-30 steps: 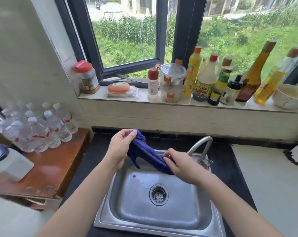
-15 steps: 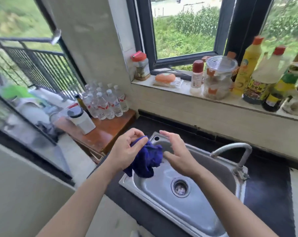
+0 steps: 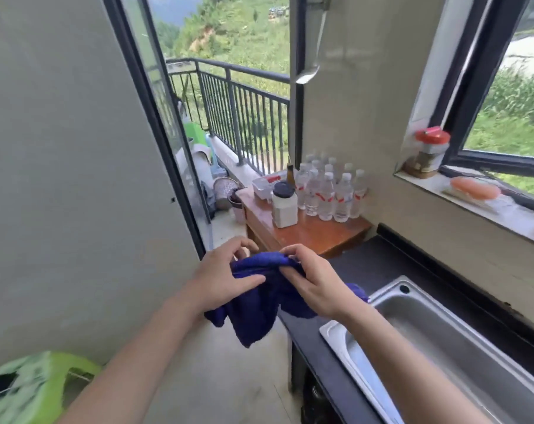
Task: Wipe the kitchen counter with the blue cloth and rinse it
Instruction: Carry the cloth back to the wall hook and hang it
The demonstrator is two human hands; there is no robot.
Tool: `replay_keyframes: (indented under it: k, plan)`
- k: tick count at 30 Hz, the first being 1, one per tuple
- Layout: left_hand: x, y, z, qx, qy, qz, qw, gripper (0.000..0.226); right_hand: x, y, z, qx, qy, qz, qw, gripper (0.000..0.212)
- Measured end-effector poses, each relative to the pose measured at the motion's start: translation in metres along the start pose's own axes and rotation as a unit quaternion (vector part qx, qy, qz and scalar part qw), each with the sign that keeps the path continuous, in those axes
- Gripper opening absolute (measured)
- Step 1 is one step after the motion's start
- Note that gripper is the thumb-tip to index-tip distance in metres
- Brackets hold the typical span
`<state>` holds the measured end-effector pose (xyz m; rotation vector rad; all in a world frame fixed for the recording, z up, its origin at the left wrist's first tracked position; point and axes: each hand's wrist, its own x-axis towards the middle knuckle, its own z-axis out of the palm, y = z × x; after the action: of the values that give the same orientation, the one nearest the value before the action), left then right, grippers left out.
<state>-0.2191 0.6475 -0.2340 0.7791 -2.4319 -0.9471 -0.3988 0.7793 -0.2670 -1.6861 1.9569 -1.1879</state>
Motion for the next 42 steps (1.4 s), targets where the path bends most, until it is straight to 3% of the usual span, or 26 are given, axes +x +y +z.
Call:
replay_keyframes:
  k: [7, 12, 15, 18, 20, 22, 25, 27, 32, 35, 38, 42]
  plan:
    - [-0.025, -0.128, -0.141, -0.040, 0.071, 0.008, 0.997, 0.015, 0.113, -0.098, 0.112, -0.057, -0.077, -0.056, 0.994, 0.023]
    - [-0.020, -0.188, -0.230, 0.045, 0.106, 0.033, 0.993, 0.026, 0.183, -0.157, 0.178, -0.088, -0.101, -0.063, 0.989, 0.033]
    - [-0.014, -0.211, -0.272, 0.083, 0.137, 0.059, 0.985, 0.035, 0.216, -0.177, 0.203, -0.082, -0.082, -0.069, 0.991, 0.035]
    - [0.000, -0.237, -0.300, 0.080, 0.186, 0.068, 0.977, 0.020, 0.249, -0.185, 0.219, -0.092, -0.057, -0.087, 0.990, 0.037]
    - [0.013, -0.253, -0.313, 0.074, 0.201, 0.075, 0.974, 0.013, 0.272, -0.188, 0.231, -0.100, -0.032, -0.110, 0.988, 0.026]
    - [0.029, -0.267, -0.323, 0.096, 0.212, 0.085, 0.969, 0.024, 0.296, -0.188, 0.243, -0.126, -0.013, -0.137, 0.982, 0.023]
    - [0.057, -0.284, -0.346, 0.125, 0.244, 0.087, 0.958, 0.035, 0.342, -0.184, 0.262, -0.134, 0.018, -0.179, 0.975, 0.043]
    - [0.077, -0.293, -0.364, 0.145, 0.269, 0.095, 0.947, 0.034, 0.379, -0.179, 0.275, -0.131, 0.043, -0.214, 0.967, 0.037]
    - [0.138, -0.314, -0.418, 0.250, 0.307, 0.087, 0.914, 0.034, 0.480, -0.182, 0.306, -0.015, 0.143, -0.220, 0.965, 0.023]
    - [0.174, -0.326, -0.451, 0.256, 0.304, 0.060, 0.916, 0.038, 0.530, -0.193, 0.313, 0.090, 0.089, -0.239, 0.963, 0.016]
    - [0.202, -0.339, -0.476, 0.224, 0.313, 0.050, 0.922, 0.032, 0.573, -0.202, 0.326, 0.083, 0.024, -0.251, 0.964, 0.031]
    - [0.221, -0.355, -0.500, 0.145, 0.316, 0.039, 0.937, 0.018, 0.616, -0.208, 0.352, 0.090, 0.033, -0.262, 0.960, 0.011]
